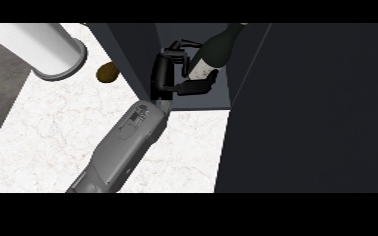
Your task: Pick up the wine, place it into the cabinet and close the cabinet
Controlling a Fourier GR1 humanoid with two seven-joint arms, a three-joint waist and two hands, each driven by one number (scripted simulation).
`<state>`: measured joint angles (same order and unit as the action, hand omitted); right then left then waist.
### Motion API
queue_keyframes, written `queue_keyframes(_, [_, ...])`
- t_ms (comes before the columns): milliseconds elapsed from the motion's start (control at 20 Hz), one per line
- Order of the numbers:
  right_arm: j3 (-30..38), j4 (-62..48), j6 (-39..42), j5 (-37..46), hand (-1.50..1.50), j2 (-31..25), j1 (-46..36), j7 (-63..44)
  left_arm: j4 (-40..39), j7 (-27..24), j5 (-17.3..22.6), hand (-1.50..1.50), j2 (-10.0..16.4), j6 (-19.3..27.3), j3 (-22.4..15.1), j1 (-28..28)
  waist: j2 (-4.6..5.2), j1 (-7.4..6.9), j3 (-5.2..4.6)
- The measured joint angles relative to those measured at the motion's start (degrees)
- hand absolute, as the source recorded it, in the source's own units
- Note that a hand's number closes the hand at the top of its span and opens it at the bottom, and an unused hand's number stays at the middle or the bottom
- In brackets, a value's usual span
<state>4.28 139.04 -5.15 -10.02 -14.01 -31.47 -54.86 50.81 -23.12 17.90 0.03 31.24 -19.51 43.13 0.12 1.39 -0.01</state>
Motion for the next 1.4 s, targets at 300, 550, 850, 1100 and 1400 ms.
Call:
queue_keyframes(300, [0.6, -0.4, 0.4, -0.4, -1.5, 0.1, -0.9, 0.2, -6.8, -4.6, 2.5, 1.5, 0.0, 1.8, -3.7, 0.1, 0.07, 0.31, -0.01])
queue_keyframes(550, [0.3, -0.5, 0.1, -0.7, -1.5, -0.2, -2.4, -1.0, -11.8, -7.5, 5.0, 1.5, 0.0, 3.8, -5.7, 1.7, 0.1, 0.68, -0.03])
queue_keyframes(850, [0.1, -0.7, 0.4, -0.9, -1.5, 0.2, -2.2, -0.6, -17.8, -13.5, 9.2, 1.5, 0.0, 3.1, -4.0, 3.6, 0.25, 0.93, -0.04])
queue_keyframes(1100, [-0.1, -0.9, 0.9, -1.1, -1.5, 0.9, -1.3, 0.6, -22.7, -16.6, 12.6, 1.5, 0.0, -0.4, -0.4, 6.7, 0.34, 0.86, -0.04])
queue_keyframes(1400, [0.1, -1.3, 1.0, -1.6, -1.5, 1.2, -2.1, 1.0, -30.2, -19.0, 15.5, 1.5, 0.0, -3.6, 3.6, 10.6, 0.57, 1.27, -0.04])
